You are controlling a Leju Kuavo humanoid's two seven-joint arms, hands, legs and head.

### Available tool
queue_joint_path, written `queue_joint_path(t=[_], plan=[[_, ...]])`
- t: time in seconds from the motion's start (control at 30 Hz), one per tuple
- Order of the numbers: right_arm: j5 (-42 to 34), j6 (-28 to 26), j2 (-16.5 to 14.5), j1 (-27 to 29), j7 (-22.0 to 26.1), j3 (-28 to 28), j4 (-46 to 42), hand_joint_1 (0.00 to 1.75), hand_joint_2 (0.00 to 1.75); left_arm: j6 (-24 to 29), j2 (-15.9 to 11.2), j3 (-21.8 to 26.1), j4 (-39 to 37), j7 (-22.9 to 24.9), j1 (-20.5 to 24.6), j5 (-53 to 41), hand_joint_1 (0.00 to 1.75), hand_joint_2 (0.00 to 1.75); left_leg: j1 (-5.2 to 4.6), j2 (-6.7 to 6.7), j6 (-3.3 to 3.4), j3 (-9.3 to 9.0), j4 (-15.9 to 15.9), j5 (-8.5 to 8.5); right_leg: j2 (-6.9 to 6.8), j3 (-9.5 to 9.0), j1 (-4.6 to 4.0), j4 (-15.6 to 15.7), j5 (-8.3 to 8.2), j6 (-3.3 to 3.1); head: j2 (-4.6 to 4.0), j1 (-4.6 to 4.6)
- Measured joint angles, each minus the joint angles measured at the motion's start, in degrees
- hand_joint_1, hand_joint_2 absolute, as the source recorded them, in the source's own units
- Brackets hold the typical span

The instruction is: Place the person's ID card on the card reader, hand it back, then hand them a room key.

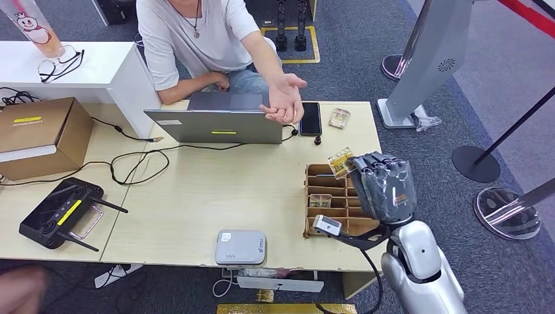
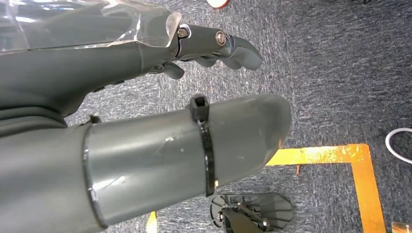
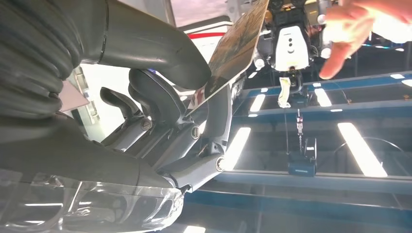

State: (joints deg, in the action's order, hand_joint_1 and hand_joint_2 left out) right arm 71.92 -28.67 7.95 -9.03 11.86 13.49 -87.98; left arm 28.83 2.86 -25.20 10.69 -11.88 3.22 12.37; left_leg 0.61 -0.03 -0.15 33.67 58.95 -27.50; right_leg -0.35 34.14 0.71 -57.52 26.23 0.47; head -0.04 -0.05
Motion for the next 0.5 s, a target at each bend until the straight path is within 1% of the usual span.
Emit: queue_joint_path(t=[0.5], plan=[[-2.48, -0.02, -3.48, -9.25, 0.82, 3.5, 9.39, 1.75, 1.75, 0.15, 0.09, -0.02, 0.0, 0.89, 0.38, -0.8, 0.0, 0.0, 0.0, 0.0, 0.0, 0.0, 0.0, 0.02, 0.0, 0.0, 0.0, -0.01, -0.01, 0.0, 0.0, 0.0]])
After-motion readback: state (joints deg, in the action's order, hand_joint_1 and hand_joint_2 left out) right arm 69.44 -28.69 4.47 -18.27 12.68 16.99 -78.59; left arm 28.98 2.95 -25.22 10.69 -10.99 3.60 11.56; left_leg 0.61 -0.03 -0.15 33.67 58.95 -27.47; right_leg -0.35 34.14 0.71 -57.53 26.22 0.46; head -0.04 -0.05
